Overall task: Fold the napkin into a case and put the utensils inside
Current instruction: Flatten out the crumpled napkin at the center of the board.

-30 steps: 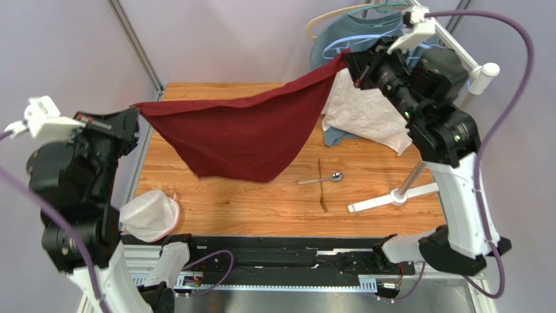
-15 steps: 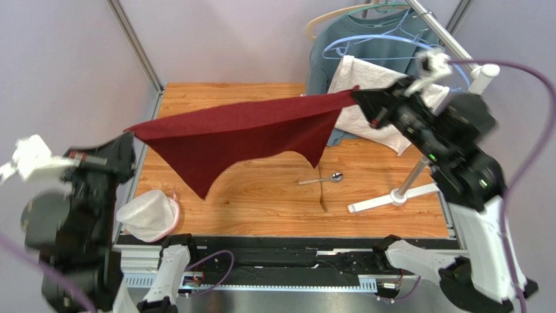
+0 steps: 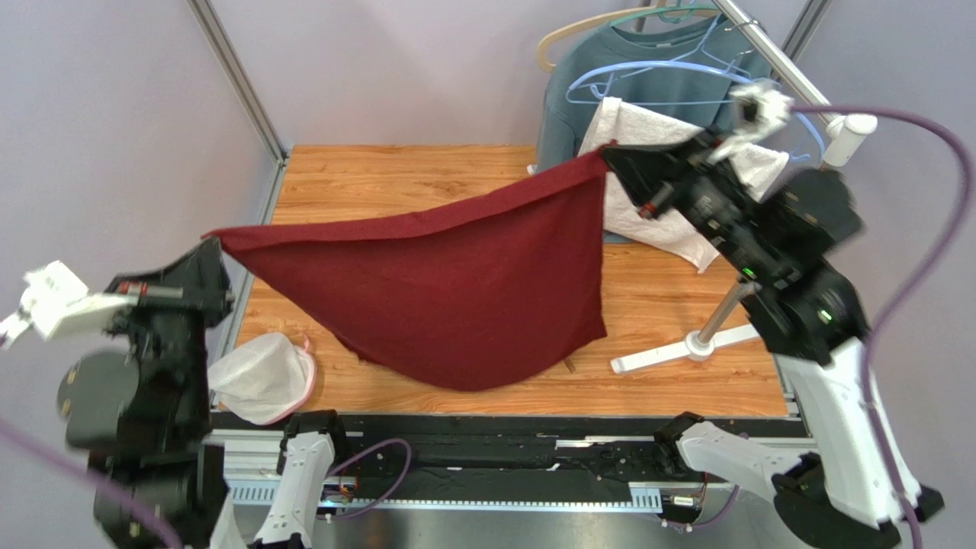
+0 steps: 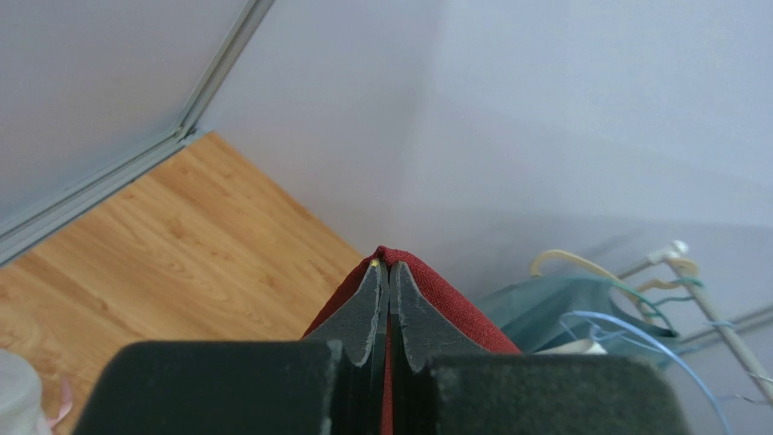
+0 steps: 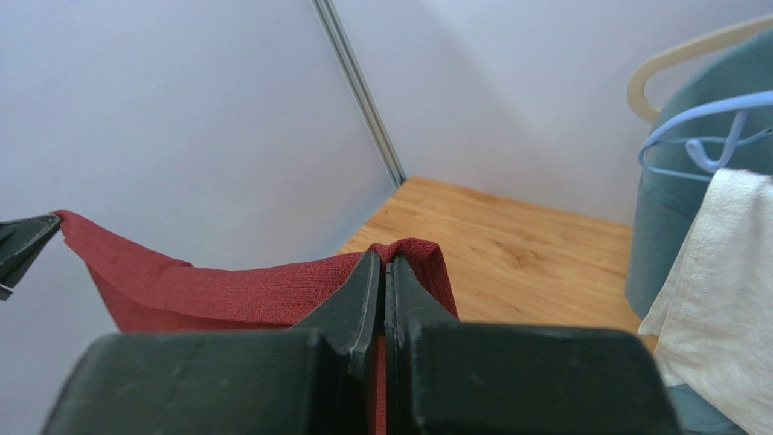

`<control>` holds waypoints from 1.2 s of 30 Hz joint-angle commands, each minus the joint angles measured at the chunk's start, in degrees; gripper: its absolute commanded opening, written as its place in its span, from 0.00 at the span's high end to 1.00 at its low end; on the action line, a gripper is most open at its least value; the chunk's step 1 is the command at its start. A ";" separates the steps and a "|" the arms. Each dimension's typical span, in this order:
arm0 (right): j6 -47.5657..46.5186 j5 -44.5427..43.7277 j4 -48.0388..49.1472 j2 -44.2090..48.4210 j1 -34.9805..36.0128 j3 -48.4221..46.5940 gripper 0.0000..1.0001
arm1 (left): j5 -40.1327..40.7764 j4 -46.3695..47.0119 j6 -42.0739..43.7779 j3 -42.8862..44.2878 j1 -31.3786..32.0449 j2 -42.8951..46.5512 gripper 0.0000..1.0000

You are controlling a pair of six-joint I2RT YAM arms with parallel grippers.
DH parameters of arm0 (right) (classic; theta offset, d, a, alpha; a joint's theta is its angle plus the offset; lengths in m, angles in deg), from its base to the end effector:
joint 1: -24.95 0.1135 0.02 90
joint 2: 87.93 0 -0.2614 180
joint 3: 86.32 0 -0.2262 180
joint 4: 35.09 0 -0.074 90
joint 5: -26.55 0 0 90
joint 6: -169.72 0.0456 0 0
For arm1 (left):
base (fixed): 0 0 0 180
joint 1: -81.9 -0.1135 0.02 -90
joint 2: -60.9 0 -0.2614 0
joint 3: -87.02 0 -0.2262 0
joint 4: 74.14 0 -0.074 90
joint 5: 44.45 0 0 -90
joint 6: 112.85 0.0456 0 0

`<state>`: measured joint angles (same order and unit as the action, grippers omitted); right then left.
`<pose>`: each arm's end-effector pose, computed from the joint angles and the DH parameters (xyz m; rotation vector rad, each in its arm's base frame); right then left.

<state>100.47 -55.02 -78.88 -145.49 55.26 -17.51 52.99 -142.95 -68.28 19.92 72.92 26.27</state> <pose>0.1100 0.0720 0.5366 -0.2471 1.4327 0.8381 -0.0320 0.0009 0.5031 -0.7445 1.2105 -0.4356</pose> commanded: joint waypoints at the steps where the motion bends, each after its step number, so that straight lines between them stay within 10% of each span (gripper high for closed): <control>1: -0.27 -2.18 8.69 -11.48 -0.16 1.06 1.00 | 3.45 8.95 2.71 -7.15 -0.08 -10.42 1.00; 17: -3.18 -9.32 27.61 -70.12 -1.91 -25.19 0.97 | 14.79 28.45 3.51 -11.30 -3.86 -60.71 1.00; 19: -1.96 -9.74 23.52 -80.83 -2.62 -38.05 0.71 | 16.81 26.38 2.20 -6.13 -5.17 -68.17 0.91; 20: -1.25 -10.09 20.70 -85.04 -3.49 -44.49 0.40 | 15.60 23.66 1.84 -3.50 -5.96 -70.46 0.85; 23: 1.21 -9.22 6.72 -93.87 -4.98 -60.98 0.25 | 14.79 12.88 2.45 11.24 -7.02 -77.94 0.68; 25: 1.92 -9.30 9.40 -87.05 -5.17 -47.91 0.20 | 11.21 11.07 4.99 14.01 -7.02 -80.06 0.28; 36: 1.57 -4.56 7.14 -68.13 -2.10 -17.94 0.31 | -14.19 12.99 7.29 -6.27 -2.98 -70.23 0.43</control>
<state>101.39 -62.17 -69.96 -220.44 49.86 -40.55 51.90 -130.69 -62.49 20.68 67.83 -48.40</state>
